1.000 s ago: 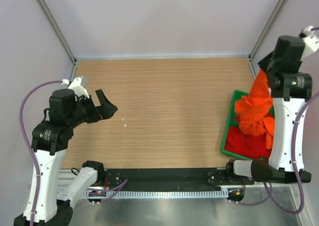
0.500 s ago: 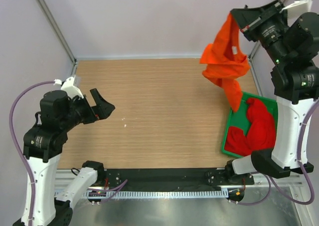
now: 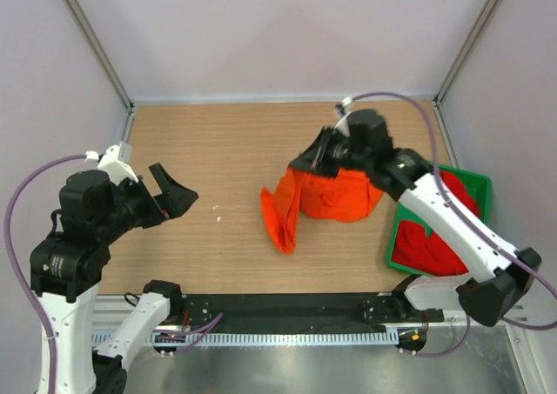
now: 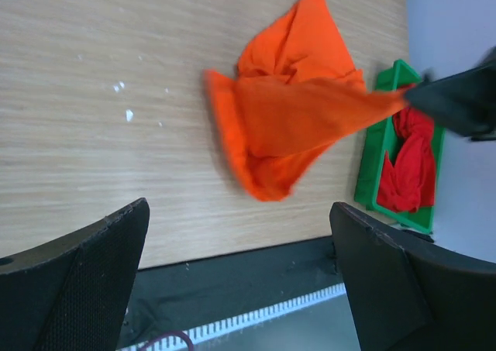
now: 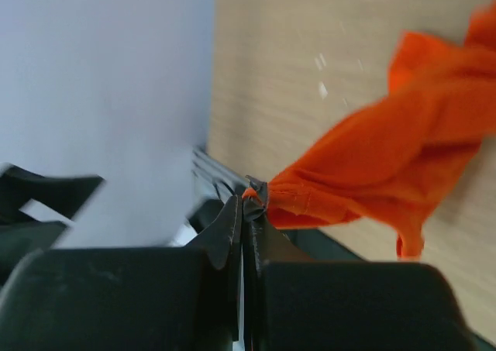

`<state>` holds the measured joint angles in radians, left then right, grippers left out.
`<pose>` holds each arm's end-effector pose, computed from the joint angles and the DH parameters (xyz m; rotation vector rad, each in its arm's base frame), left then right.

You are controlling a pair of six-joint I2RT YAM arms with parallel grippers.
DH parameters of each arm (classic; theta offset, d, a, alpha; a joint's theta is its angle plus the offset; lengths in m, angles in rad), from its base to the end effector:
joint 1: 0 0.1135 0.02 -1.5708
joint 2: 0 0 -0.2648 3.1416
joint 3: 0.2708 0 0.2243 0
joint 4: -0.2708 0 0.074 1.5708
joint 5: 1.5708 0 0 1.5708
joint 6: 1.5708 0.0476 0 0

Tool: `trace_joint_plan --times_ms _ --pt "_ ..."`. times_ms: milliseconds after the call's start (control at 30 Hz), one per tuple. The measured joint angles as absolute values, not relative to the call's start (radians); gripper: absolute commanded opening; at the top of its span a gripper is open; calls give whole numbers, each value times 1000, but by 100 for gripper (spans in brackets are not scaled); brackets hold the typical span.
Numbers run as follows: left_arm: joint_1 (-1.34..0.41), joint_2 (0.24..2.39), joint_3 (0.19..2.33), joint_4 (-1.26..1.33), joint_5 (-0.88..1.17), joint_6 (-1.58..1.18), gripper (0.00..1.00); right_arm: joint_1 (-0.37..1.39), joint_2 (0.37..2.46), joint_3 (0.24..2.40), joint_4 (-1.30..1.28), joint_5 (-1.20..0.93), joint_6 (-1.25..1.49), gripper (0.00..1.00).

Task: Fold and stack the t-shirts
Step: Move the tshirt to the center of the board

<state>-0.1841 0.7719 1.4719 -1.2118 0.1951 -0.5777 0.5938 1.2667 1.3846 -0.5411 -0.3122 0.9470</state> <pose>0.0594 -0.0204 0.4242 -0.2979 2.1205 -0.6594 0.2049 0.1559 0.4022 0.1669 2.2141 1.2438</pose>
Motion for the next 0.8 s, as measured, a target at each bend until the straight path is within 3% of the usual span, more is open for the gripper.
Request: trace_joint_plan --times_ms 33,67,133,167,267,367,500,733,800 --pt "-184 765 1446 -1213 204 -591 99 622 1278 1337 -556 -318 945 9" --pt "-184 760 1414 -1213 216 -606 94 660 1295 1287 -570 -326 941 24" --pt "-184 757 1346 -1196 260 -645 77 715 1322 1219 -612 -334 926 33" --pt "-184 759 1304 -1186 291 -664 69 736 1327 1195 -637 -338 911 43" --pt "-188 792 1190 -1135 384 -721 70 751 1312 1172 -722 -323 843 57" --pt "-233 848 1109 -1080 428 -774 78 748 1264 1172 -818 -253 757 59" --pt "-424 954 1096 -1010 378 -820 84 744 1172 1133 -931 -160 681 60" --pt "-682 1103 1022 -902 218 -919 80 744 995 897 -941 -161 695 61" --pt "-752 1158 969 -871 168 -959 77 744 958 814 -881 -195 715 69"
